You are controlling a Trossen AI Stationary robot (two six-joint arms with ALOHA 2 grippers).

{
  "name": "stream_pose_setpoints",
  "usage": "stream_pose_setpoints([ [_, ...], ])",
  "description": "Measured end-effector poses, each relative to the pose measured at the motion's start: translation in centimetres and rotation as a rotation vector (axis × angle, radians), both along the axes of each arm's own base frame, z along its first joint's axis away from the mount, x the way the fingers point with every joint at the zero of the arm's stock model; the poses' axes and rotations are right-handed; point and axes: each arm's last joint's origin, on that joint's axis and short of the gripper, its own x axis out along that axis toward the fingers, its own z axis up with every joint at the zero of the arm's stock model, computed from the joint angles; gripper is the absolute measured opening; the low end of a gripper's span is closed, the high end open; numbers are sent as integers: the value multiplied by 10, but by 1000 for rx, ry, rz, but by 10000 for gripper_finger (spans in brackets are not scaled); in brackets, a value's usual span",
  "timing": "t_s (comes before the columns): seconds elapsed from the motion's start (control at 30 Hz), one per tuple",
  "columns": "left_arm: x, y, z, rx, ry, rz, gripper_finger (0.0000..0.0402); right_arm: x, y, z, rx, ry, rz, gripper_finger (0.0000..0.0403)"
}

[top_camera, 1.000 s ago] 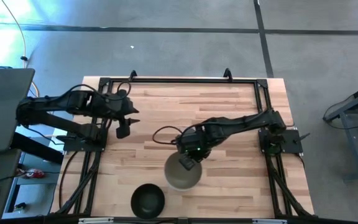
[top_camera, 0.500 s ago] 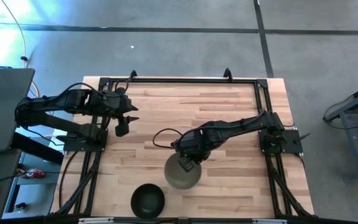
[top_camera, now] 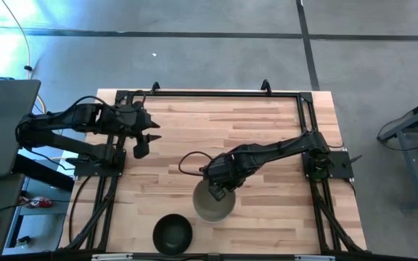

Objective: Nest bowls inside each other
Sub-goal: Stack the gray bowl on top of the white bowl

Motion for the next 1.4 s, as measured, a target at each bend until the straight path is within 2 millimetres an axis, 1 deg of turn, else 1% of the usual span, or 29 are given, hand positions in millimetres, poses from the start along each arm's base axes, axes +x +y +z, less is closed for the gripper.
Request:
stream_pose_setpoints([
  [0.43, -7, -1, 4, -9, -32, 1, 168, 7, 2, -13, -3, 34, 19, 0],
  [1.0, -8, -2, 4, -2, -31, -23, 168, 9, 3, -14, 7, 28, 15, 0],
  [1.07, -8, -2, 4, 0, -30, -25, 168, 9, 3, -18, 10, 31, 13, 0],
  [1.17, -8, -2, 4, 3, -29, -28, 168, 10, 4, -29, 31, 64, 8, 0],
  [1.27, -8, -2, 4, 1, -29, -31, 168, 13, 7, -39, 53, 54, 9, 0],
  [1.4, -8, -2, 4, -4, -29, -37, 168, 15, 8, -41, 59, 31, 11, 0],
])
